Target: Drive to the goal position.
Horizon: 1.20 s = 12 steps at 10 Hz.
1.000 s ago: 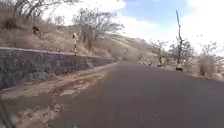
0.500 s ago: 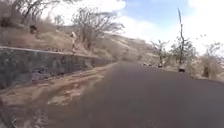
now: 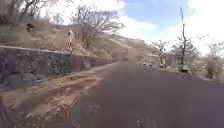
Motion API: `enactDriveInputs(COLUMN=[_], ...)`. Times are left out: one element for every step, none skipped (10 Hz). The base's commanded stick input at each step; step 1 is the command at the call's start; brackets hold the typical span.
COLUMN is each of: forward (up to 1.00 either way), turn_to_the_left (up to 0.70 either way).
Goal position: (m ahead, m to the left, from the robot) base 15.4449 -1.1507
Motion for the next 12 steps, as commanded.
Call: enactDriveInputs(forward=[0.7, 0.7, 0.7, 0.7, 0.7, 0.7, 0.7, 0.7, 0.7, 0.7, 0.7, 0.7], turn_to_the_left=[0.0, 0.0, -0.1, -0.23, -0.3, -0.17, -0.05, 0.0, 0.0, 0.0, 0.0, 0.0])
